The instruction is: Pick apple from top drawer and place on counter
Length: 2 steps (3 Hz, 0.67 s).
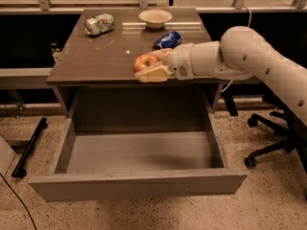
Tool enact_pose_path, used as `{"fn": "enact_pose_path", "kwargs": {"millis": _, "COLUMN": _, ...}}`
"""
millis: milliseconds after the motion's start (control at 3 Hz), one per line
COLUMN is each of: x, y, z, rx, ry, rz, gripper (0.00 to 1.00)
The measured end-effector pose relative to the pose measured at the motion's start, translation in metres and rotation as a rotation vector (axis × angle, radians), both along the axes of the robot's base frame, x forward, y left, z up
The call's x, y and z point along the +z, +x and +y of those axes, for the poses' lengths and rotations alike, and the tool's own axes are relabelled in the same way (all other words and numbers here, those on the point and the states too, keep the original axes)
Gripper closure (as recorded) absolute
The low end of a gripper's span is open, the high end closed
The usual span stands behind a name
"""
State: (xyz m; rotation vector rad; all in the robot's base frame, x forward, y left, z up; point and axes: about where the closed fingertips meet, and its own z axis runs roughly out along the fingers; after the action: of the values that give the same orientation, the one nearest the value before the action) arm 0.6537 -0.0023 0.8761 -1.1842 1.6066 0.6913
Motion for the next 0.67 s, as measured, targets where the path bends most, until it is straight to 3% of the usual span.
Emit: {"fn": "enact_pose_path", "kwargs": {"millis": 667, "x": -0.003, "y": 0.051, "z": 0.02, "rx": 0.078, "ry": -0.07, "rz": 0.039, "gripper": 1.0}}
